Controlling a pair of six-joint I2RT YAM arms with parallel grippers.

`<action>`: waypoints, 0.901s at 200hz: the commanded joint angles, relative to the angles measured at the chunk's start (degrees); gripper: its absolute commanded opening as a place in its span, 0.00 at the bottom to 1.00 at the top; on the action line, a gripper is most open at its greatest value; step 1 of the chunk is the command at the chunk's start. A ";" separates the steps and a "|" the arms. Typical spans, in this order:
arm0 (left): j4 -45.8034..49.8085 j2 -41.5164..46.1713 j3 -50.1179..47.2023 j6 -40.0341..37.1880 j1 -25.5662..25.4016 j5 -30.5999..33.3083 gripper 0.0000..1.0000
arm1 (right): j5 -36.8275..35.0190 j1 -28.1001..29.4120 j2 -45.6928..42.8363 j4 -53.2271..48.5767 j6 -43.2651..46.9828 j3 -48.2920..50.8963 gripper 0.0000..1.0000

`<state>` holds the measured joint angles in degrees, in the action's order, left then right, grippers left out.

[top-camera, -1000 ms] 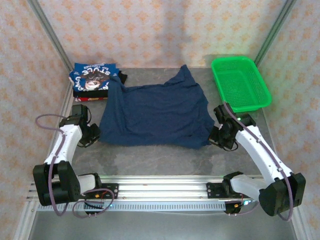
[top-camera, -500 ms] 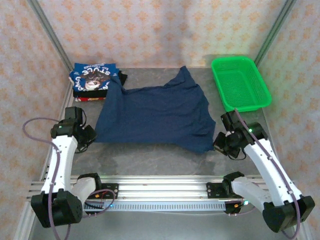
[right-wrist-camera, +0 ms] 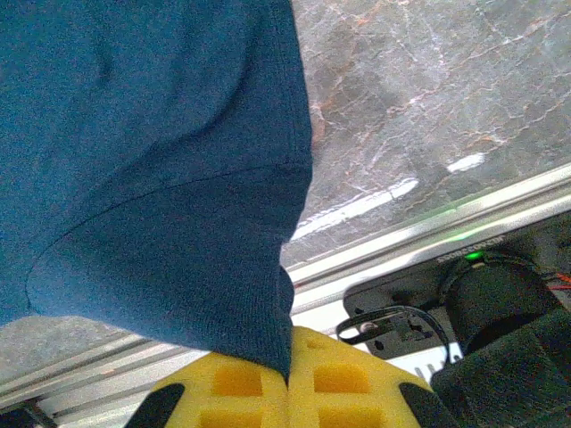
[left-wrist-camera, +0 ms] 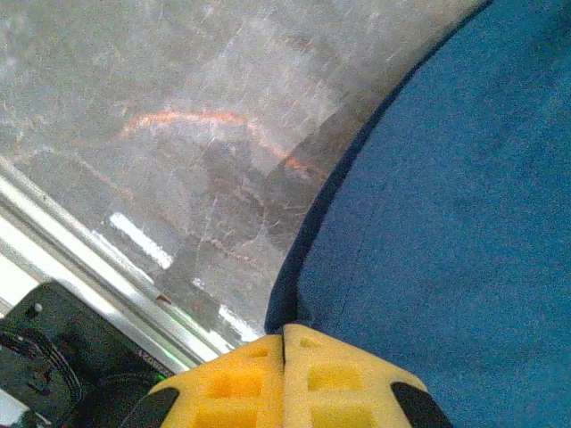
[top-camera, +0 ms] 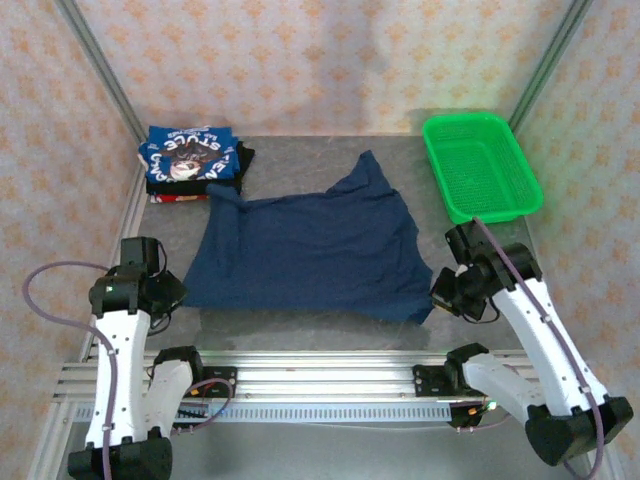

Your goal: Fold and stack the t-shirts

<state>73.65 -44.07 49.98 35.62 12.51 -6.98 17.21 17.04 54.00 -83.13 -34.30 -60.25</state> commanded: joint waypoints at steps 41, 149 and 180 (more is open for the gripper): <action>-5.31 -2.42 -4.41 7.59 0.82 1.71 0.00 | -4.83 -0.37 7.09 1.02 4.14 -0.94 0.00; -19.06 -15.00 -5.21 7.08 1.33 1.81 0.00 | -8.28 -0.89 29.19 10.84 17.04 -13.12 0.00; -24.02 -22.41 -2.98 3.87 1.32 2.22 0.00 | -10.03 -1.21 37.34 12.89 22.21 -19.53 0.00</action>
<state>55.11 -62.72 44.23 42.44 13.26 -7.01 10.96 16.27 86.83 -72.10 -18.37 -74.85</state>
